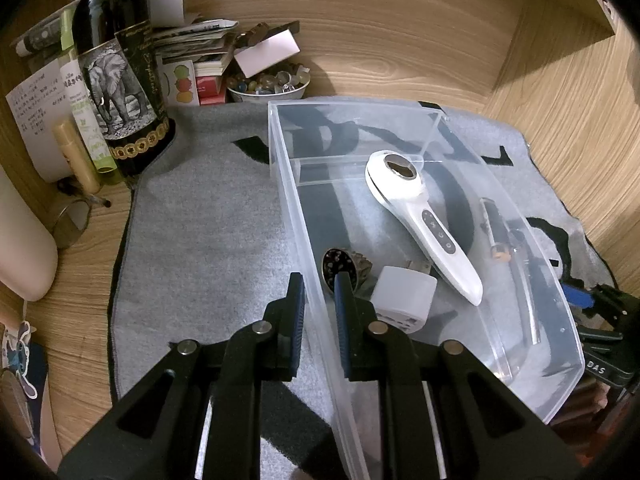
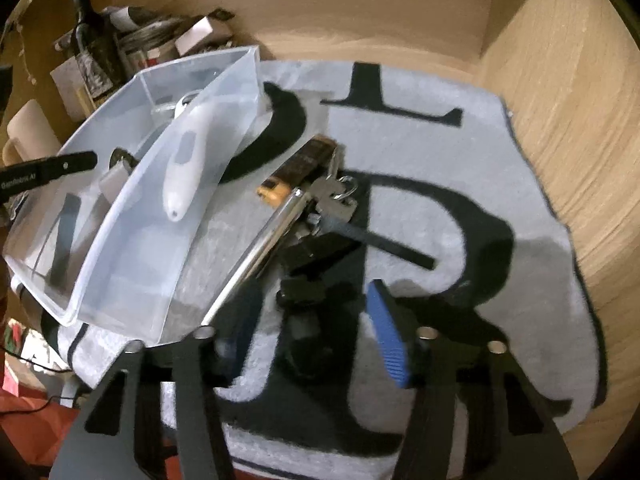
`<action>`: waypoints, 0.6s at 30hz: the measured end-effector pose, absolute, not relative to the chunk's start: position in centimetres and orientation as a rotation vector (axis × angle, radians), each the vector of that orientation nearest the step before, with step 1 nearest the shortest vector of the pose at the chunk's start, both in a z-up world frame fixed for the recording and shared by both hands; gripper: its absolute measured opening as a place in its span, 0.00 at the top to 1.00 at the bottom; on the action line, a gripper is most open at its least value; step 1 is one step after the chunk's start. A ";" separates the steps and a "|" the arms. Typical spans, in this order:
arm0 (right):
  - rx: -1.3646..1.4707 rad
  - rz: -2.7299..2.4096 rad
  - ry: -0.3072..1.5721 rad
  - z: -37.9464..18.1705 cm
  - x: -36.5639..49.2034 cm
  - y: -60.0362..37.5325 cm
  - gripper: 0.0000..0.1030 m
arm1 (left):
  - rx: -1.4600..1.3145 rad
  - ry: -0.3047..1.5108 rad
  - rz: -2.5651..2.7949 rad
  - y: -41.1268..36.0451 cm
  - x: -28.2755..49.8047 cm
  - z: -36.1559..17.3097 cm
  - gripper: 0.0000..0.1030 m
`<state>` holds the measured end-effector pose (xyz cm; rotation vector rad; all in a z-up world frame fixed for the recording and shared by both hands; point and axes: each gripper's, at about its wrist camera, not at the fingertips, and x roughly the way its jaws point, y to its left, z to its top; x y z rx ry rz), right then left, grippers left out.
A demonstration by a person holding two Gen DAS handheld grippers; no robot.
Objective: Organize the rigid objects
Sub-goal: 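Lower the right gripper onto a small black plug piece and close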
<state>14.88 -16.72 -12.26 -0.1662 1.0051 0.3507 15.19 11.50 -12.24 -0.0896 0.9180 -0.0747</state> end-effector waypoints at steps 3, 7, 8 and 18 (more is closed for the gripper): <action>-0.161 0.348 1.013 -12.8 15.3 -16.8 0.66 | -0.090 0.918 -0.072 11.4 15.2 -12.2 0.85; -0.129 0.348 0.994 -12.2 15.5 -17.5 0.79 | -0.091 0.918 -0.071 11.4 15.2 -12.2 0.85; -0.125 0.344 0.985 -11.9 15.4 -17.7 0.79 | -0.091 0.918 -0.072 11.5 15.2 -12.2 0.85; -0.120 0.294 0.895 -8.9 15.8 -18.7 0.79 | -0.093 0.917 -0.075 11.4 15.3 -12.2 0.85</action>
